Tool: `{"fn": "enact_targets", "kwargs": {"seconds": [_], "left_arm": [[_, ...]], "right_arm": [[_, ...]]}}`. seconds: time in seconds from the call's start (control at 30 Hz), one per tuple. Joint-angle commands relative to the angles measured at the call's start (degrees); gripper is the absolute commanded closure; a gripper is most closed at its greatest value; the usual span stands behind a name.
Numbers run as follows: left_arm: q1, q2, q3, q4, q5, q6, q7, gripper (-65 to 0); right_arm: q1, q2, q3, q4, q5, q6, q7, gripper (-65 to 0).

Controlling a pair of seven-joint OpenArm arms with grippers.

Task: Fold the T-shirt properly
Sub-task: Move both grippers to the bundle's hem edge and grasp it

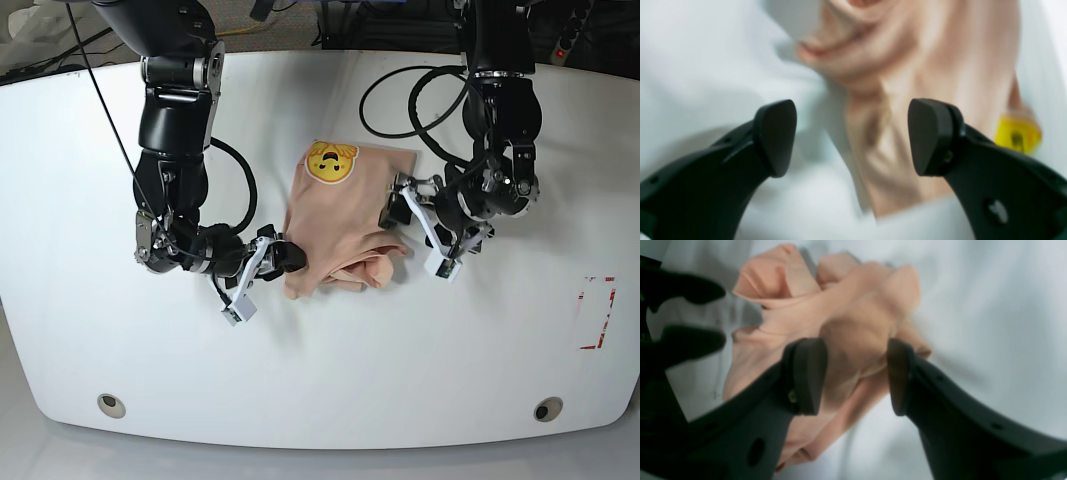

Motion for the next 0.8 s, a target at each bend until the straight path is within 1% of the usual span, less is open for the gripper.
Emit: {"fn": "enact_targets", "kwargs": {"seconds": [0.0,0.17,0.33,0.4,0.57,0.67,0.7,0.77], "left_arm": [[-2.44,0.71,-0.09,-1.25,-0.89,0.52,-3.21,-49.2],[-6.04,0.97,-0.09,-6.97,-0.89,1.49,-4.44,-49.2],[-9.73,0.97,0.08,-14.44,-0.89,1.49,-7.95,-49.0],[-11.05,0.97,0.17,-16.9,-0.89,1.4,-9.36,-47.2],[-13.69,1.32,0.35,-21.73,-0.97,1.22,-11.47,-36.5],[-14.74,2.38,0.44,-24.28,-0.89,1.14,-12.09,-26.0],[-15.09,2.46,0.52,-24.99,-0.89,0.96,-12.17,-21.4],[-15.8,2.46,1.14,-25.78,-0.8,-0.36,-12.26,-14.2]], "right_arm": [[1.39,0.03,-0.09,1.26,1.4,0.41,1.28,-29.2],[1.04,0.03,0.0,1.26,1.4,0.41,1.28,-29.2],[0.95,0.03,0.0,1.26,1.4,0.41,1.28,-29.2],[0.95,0.03,0.0,1.26,1.4,0.41,1.28,-29.2],[0.86,0.03,0.0,1.26,1.4,0.41,1.37,-29.2],[0.86,0.03,0.09,1.26,1.4,0.41,1.37,-29.2],[0.86,0.03,0.09,1.26,1.4,0.41,1.46,-29.2],[0.86,0.03,0.09,1.26,1.4,0.41,1.46,-29.2]]}}
